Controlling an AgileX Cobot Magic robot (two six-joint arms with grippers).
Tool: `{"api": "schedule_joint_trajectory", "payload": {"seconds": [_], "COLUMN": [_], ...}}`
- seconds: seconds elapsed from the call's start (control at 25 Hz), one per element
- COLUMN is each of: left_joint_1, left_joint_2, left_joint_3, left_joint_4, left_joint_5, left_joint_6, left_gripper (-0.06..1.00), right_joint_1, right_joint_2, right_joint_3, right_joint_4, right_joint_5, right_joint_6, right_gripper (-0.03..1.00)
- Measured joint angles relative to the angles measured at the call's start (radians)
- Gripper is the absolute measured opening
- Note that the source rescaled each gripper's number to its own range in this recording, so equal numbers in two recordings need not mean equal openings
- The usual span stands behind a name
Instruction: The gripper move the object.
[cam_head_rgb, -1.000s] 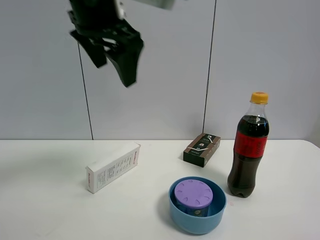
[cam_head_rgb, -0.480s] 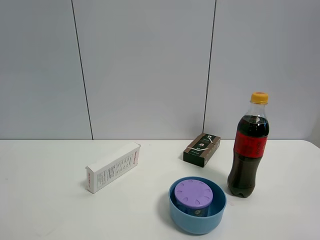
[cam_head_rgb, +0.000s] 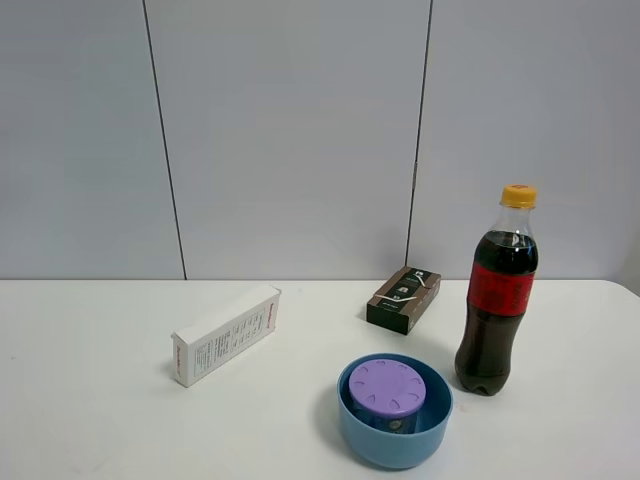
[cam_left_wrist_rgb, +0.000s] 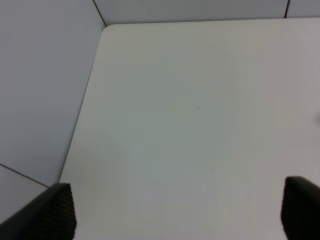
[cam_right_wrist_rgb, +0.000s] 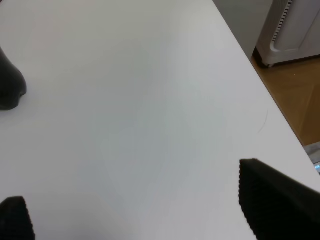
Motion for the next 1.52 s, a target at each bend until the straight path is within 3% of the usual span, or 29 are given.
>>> {"api": "schedule_joint_trajectory", "payload": {"seconds": [0.36, 0.64, 0.96, 1.2, 1.52], "left_joint_1": [0.001, 0.001, 0.001, 0.001, 0.001], "left_joint_2": [-0.424, -0.608, -0.648, -0.648, -0.648], "left_joint_3": [0.346, 0.474, 0.563, 0.619, 0.631], "left_joint_4": [-0.002, -0.010, -0.058, -0.095, -0.097], "left_joint_5": [0.003, 0.005, 0.003, -0.130, -0.157], "left_joint_6": [-0.023, -0.061, -0.063, -0.057, -0.055], "left_gripper": [0.35, 0.35, 0.35, 0.35, 0.35], "right_joint_1": [0.000, 0.000, 0.000, 0.000, 0.000], "right_joint_2": [0.000, 0.000, 0.000, 0.000, 0.000], "right_joint_3": [0.000, 0.000, 0.000, 0.000, 0.002], "right_joint_4": [0.000, 0.000, 0.000, 0.000, 0.000], "right_joint_5": [0.000, 0.000, 0.000, 0.000, 0.000], "right_joint_6": [0.000, 0.000, 0.000, 0.000, 0.000], "right_gripper": [1.00, 1.00, 1.00, 1.00, 1.00]}}
